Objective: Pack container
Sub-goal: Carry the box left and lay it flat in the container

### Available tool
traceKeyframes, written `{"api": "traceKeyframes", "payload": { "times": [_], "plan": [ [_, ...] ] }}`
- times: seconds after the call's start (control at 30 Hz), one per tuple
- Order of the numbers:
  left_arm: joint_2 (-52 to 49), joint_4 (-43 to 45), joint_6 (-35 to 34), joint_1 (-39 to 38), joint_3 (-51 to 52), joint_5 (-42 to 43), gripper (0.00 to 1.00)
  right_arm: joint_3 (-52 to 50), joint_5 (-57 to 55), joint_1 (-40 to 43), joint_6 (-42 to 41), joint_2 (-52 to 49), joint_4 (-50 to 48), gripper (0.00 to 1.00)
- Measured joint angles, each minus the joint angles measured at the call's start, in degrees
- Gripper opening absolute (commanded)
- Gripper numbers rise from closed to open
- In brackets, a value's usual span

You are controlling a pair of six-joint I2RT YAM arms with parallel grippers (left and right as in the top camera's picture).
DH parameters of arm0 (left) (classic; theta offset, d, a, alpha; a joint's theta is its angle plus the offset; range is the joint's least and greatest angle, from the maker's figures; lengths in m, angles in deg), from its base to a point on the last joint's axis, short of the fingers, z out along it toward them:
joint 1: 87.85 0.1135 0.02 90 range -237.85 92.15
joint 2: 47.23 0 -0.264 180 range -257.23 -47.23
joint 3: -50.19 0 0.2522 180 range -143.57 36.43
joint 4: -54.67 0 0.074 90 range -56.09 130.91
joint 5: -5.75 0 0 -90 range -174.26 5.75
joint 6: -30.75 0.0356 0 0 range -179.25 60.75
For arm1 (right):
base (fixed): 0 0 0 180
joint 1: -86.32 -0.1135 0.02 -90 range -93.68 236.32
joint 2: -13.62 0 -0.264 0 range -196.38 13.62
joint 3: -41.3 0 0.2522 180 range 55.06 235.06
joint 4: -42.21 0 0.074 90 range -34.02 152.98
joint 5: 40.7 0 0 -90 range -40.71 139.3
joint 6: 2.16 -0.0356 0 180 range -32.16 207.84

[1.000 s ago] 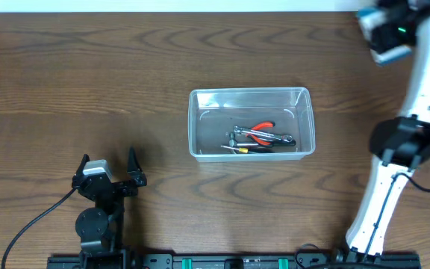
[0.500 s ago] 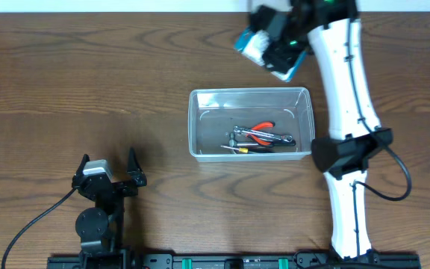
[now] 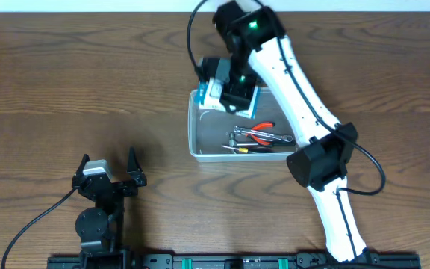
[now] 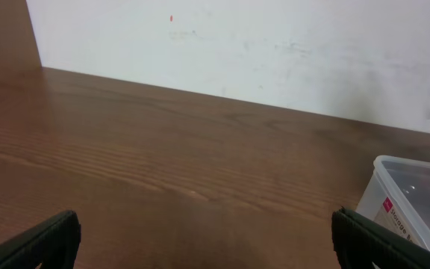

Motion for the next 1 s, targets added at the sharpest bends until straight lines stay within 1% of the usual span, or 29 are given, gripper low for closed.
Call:
{"api": "traceKeyframes", "payload": {
  "times": [0.1, 0.5, 0.63, 0.73, 0.93, 1.0],
  "plan": [
    [0.0, 0.0, 0.0, 0.0, 0.0, 0.02, 0.98, -4.55, 0.13, 0.04, 0.61, 0.0, 0.09, 0.69],
    [0.0, 0.0, 0.0, 0.0, 0.0, 0.02, 0.98, -14.01, 2.91, 0.09, 3.23, 0.0, -0.2, 0.68],
    [0.0, 0.0, 0.0, 0.0, 0.0, 0.0, 0.98, -18.18, 3.1, 0.09, 4.04, 0.0, -2.4, 0.69],
    [0.0, 0.0, 0.0, 0.0, 0.0, 0.0, 0.98, -20.57, 3.08, 0.09, 4.11, 0.0, -3.91, 0.72],
    [0.0, 0.0, 0.0, 0.0, 0.0, 0.0, 0.98, -23.32, 3.13, 0.11, 4.44, 0.0, -6.56, 0.86],
    [0.0, 0.0, 0.0, 0.0, 0.0, 0.0, 0.98, -23.37, 3.21, 0.26, 4.46, 0.0, -6.88, 0.89]
  ]
}}
